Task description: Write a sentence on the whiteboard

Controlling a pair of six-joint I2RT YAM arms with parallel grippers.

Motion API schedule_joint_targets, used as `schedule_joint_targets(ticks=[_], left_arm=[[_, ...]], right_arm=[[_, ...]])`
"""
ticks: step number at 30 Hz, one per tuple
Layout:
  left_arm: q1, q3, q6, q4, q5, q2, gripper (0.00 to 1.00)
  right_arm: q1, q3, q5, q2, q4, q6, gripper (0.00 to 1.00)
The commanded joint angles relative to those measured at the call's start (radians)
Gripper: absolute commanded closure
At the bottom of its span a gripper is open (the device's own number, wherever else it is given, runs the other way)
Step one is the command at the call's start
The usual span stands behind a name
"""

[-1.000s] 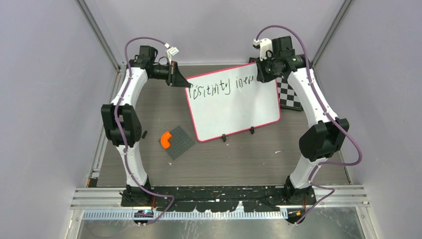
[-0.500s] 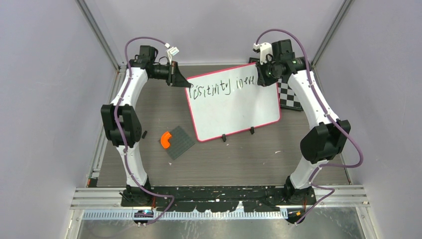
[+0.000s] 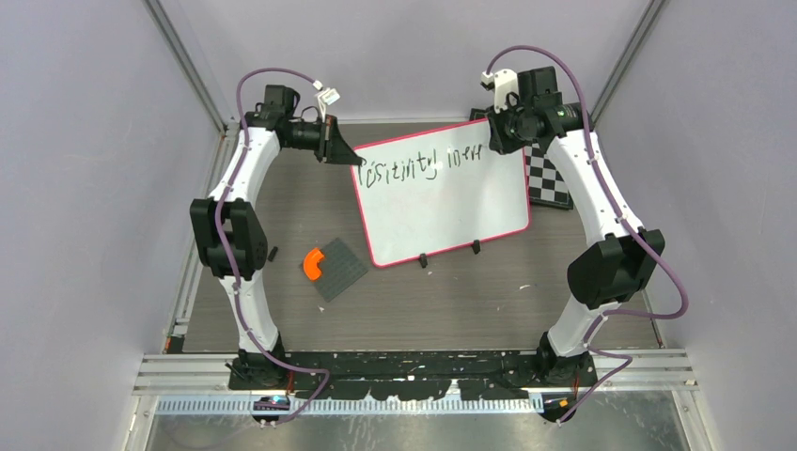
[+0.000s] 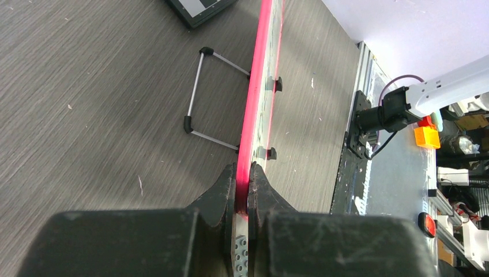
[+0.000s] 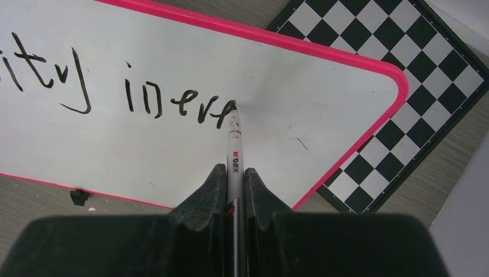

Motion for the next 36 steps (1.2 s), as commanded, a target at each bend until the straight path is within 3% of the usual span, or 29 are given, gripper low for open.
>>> schedule_joint_targets(ticks=[1, 22, 36], left_arm=[[-0.003, -0.01, 0.076, 0.034, -0.146, -0.025, 1.0], [-0.004, -0.021, 0.081, 0.034, -0.145, -0.028, 1.0], [-0.004, -0.024, 0.082, 0.036, -0.148, -0.033, 1.0]], right_arm=[[-0.007, 0.036, 0.031, -0.014, 0.038, -0.017, 1.0], [-0.014, -0.089, 0.02, -0.043, 0.056, -0.014, 1.0], [-0.016, 0.01, 0.008, -0.002, 0.052, 0.007, 1.0]])
